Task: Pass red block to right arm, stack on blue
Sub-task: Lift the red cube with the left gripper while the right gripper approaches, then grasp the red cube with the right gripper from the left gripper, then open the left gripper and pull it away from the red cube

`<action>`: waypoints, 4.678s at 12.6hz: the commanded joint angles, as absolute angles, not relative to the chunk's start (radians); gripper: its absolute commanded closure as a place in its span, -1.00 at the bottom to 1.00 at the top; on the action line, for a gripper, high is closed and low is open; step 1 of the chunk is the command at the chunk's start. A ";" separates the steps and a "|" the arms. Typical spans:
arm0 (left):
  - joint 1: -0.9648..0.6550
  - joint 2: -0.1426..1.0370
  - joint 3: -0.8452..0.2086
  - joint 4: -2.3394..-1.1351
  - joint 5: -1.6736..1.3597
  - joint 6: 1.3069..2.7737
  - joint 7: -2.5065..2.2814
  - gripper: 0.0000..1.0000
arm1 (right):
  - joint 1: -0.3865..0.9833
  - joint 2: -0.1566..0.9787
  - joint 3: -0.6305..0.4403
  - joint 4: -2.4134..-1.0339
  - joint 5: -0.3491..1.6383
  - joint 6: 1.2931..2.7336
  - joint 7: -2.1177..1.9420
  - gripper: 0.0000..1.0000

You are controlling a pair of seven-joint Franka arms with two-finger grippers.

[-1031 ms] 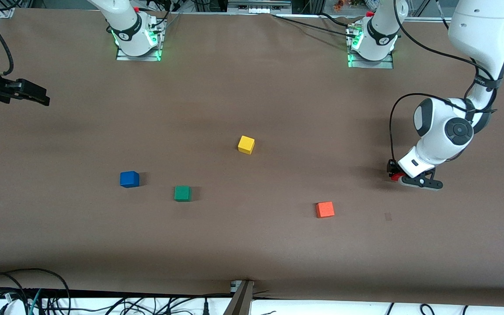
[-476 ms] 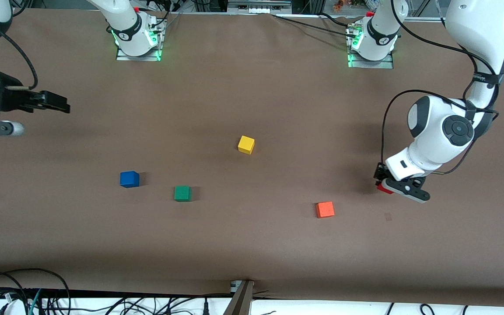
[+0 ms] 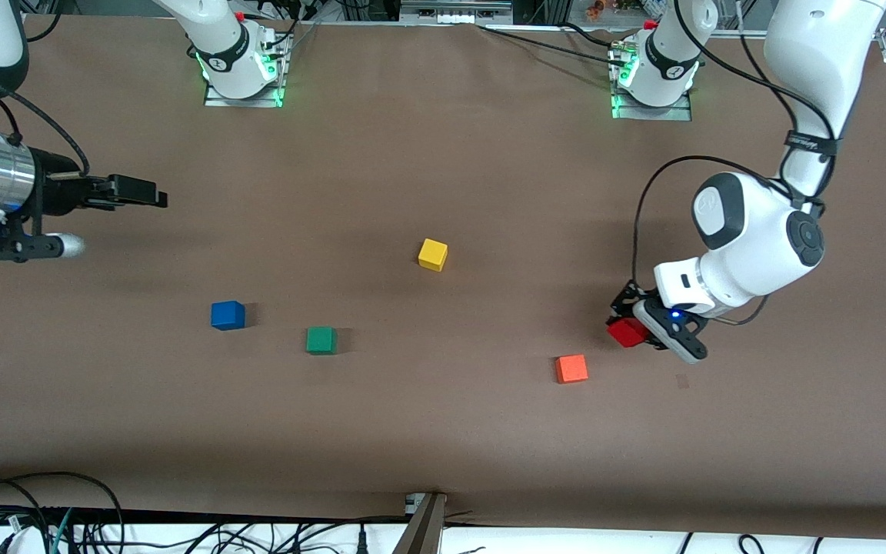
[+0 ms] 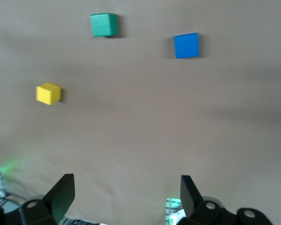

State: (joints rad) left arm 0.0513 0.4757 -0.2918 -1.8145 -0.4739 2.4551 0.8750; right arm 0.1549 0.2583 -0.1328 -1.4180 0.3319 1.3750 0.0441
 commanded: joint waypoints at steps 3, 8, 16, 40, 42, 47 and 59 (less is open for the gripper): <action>0.048 0.518 -0.409 -1.749 -0.779 2.437 1.226 1.00 | 0.111 0.366 -0.137 -1.408 0.666 1.361 -0.036 -1.00; 0.032 0.696 -0.572 -1.548 -1.014 2.436 1.560 1.00 | 0.094 0.475 -0.135 -1.462 1.018 1.358 -0.228 -1.00; -0.107 0.841 -0.649 -1.368 -1.415 2.442 2.025 1.00 | 0.129 0.676 -0.129 -1.517 1.448 1.370 -0.484 -1.00; -0.209 0.922 -0.647 -1.272 -1.677 2.441 2.240 1.00 | 0.322 0.646 -0.127 -1.594 1.704 1.585 -0.491 -0.97; -0.209 0.922 -0.647 -1.272 -1.677 2.441 2.240 1.00 | 0.324 0.646 -0.129 -1.592 1.703 1.589 -0.492 -0.47; -0.209 0.922 -0.647 -1.273 -1.690 2.442 2.237 1.00 | 0.324 0.646 -0.129 -1.591 1.701 1.595 -0.494 1.00; -0.019 0.885 -0.652 -1.341 -1.649 2.213 2.018 -1.00 | 0.318 0.632 -0.211 -1.516 1.459 1.628 -0.489 1.00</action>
State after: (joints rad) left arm -0.0695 0.9131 -0.6442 -1.3008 -1.6713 2.2830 2.0860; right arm 0.3158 0.6509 -0.1819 -1.5351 1.5104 1.6224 -0.5018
